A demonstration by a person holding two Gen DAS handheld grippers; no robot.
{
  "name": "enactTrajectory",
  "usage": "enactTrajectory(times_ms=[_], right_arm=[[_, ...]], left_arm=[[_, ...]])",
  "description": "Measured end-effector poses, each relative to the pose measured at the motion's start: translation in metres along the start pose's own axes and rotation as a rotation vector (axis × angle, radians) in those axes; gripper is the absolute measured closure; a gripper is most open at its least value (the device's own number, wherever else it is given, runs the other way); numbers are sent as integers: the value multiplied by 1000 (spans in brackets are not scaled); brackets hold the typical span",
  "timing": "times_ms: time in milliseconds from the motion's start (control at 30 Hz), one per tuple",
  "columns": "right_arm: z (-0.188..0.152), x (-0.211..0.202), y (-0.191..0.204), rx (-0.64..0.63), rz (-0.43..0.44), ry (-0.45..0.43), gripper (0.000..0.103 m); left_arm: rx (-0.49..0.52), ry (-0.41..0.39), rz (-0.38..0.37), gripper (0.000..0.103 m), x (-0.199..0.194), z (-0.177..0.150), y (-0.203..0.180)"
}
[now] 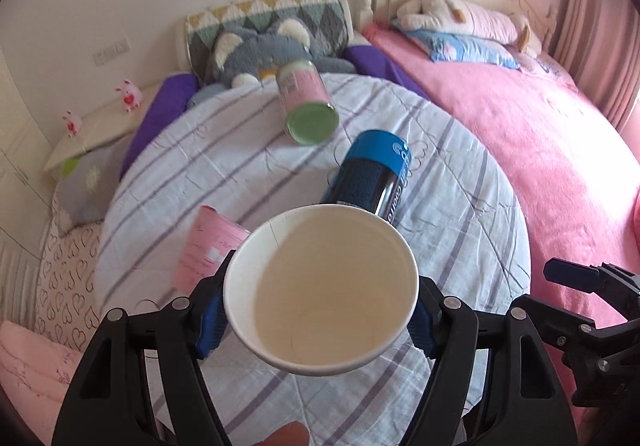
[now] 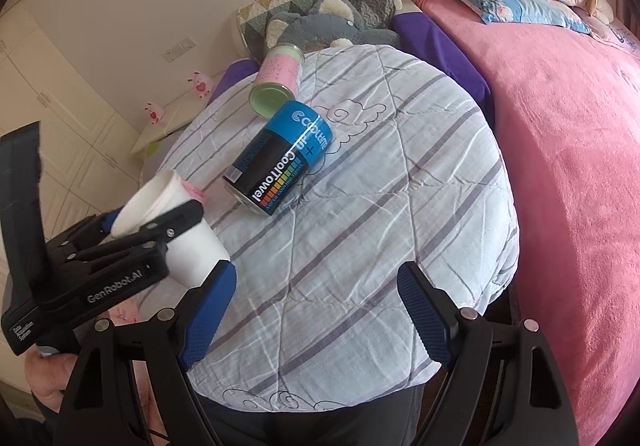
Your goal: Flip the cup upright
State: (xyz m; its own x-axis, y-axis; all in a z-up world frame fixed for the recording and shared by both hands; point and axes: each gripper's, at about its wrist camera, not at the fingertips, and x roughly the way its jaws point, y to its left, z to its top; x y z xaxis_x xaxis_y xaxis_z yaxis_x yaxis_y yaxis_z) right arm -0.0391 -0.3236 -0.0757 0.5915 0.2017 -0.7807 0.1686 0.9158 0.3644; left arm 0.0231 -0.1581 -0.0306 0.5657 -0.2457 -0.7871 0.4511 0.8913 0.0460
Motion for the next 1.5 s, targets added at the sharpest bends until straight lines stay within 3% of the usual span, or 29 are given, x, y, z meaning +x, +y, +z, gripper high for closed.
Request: enactTrajectory(times_ms=[333, 533, 867, 1133, 1500], right_arm=[[-13, -10, 17, -23, 15, -16, 19], [-18, -9, 30, -41, 23, -13, 19], [-29, -7, 55, -74, 14, -1, 19], [-33, -9, 64, -84, 7, -9, 19], [-32, -9, 73, -100, 4, -25, 19]], left_arm=[[-52, -95, 69, 29, -25, -26, 33], [-97, -104, 113, 29, -16, -49, 53], [-126, -80, 115, 28, 7, -73, 63], [-117, -83, 134, 12, 2, -76, 64], [-106, -91, 138, 9, -15, -73, 63]])
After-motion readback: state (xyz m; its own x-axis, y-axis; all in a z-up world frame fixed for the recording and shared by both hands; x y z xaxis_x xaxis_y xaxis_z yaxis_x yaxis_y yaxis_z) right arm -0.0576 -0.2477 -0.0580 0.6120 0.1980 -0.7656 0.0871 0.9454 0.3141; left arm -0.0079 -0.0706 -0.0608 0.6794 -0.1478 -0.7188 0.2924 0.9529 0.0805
